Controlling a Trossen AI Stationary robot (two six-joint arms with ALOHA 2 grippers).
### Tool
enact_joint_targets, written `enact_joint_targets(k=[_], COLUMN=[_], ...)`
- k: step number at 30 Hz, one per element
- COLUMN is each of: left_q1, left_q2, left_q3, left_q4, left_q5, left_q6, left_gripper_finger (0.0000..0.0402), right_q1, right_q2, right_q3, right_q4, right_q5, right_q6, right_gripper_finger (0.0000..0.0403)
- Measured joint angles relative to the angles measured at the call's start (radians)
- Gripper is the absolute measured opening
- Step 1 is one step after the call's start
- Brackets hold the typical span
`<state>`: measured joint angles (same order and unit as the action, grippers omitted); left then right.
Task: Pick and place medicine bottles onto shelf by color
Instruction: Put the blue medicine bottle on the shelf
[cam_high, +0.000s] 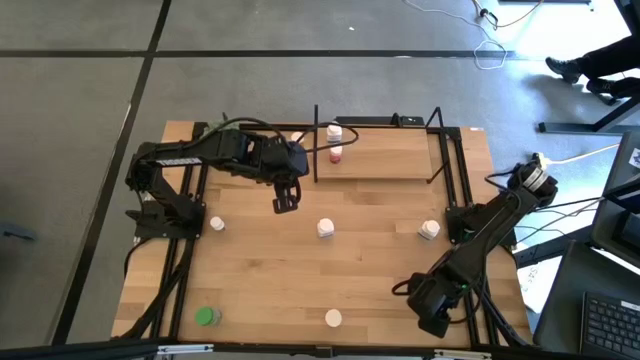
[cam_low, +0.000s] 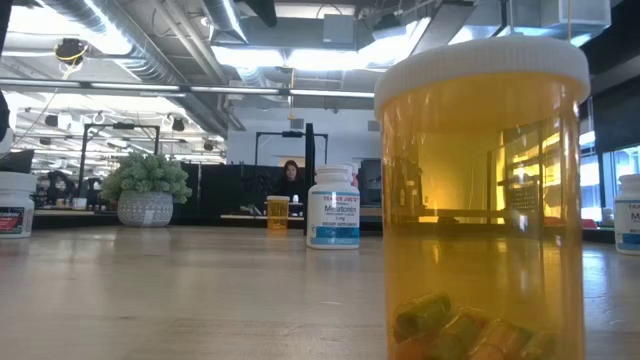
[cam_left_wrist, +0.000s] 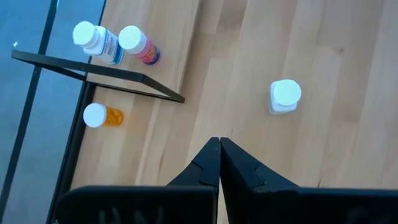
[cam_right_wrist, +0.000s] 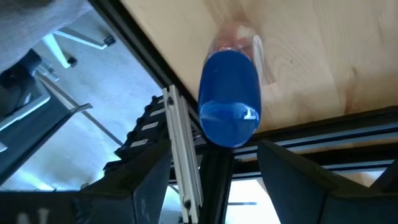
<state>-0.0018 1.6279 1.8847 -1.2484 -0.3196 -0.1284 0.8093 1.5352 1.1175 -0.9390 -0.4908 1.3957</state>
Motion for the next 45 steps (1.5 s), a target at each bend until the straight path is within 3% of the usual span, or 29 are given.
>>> enact_joint_targets(k=[14,45], left_q1=[0.065,0.068], left_q2=[0.000,0.000], left_q3=[0.000,0.000], left_q4=[0.005,0.005], left_q5=[0.074,0.075], left_q6=[0.000,0.008], left_gripper_finger=[0.0000,0.0000], right_q1=[0.000,0.002], right_q2=[0.087,0.196], right_q3=[0.000,0.001], right_q4=[-0.008,-0.007], right_q5=[0.008,0.062], right_q6=[-0.117,-0.171], right_gripper_finger=[0.0239,0.0236])
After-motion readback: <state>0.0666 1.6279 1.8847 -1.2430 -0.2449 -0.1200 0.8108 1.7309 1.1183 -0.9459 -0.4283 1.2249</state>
